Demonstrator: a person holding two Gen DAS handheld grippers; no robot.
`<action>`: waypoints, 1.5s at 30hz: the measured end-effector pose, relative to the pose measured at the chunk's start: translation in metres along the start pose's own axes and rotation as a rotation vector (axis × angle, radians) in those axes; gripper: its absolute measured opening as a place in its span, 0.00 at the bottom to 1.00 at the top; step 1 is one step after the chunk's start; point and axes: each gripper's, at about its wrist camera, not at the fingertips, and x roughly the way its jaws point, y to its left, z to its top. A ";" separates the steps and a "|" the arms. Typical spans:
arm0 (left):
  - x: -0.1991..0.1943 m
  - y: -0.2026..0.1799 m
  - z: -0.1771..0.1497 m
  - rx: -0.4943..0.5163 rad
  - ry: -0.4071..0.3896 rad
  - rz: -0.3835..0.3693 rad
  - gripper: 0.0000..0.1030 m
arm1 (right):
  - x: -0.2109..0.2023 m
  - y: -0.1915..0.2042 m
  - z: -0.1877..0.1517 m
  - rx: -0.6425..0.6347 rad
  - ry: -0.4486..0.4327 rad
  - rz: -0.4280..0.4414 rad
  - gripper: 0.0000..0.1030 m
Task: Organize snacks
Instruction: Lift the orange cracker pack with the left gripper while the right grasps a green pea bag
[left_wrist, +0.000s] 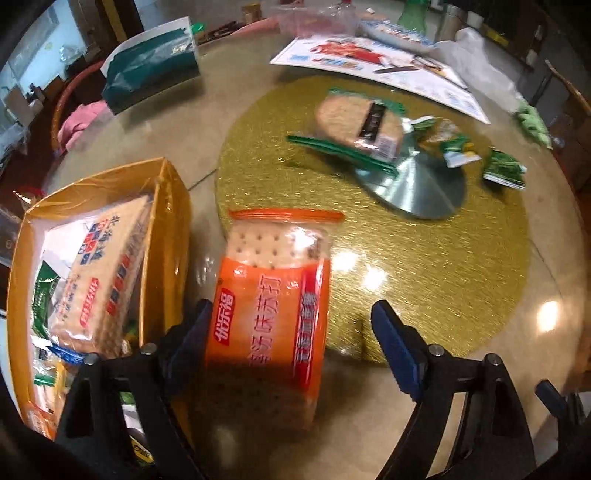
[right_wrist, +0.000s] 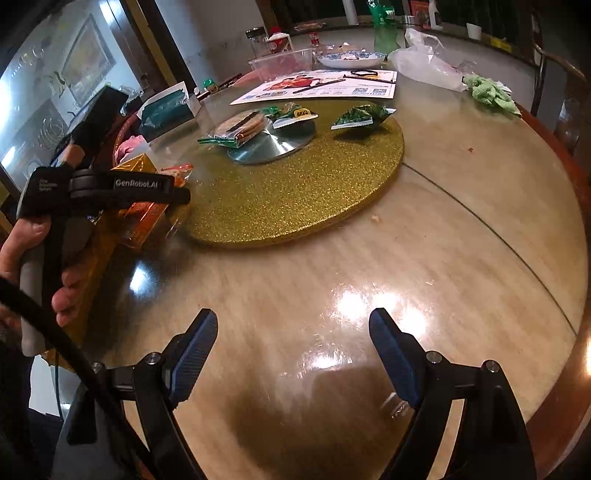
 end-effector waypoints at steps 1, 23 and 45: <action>-0.002 0.000 -0.003 -0.016 0.007 -0.027 0.73 | 0.000 0.000 0.000 -0.001 -0.001 -0.003 0.82; -0.052 -0.024 -0.124 0.048 -0.077 -0.092 0.59 | -0.001 0.001 -0.003 -0.009 0.011 -0.058 0.82; -0.076 0.006 -0.167 -0.082 -0.076 -0.245 0.52 | 0.030 0.018 0.131 0.026 -0.032 0.107 0.82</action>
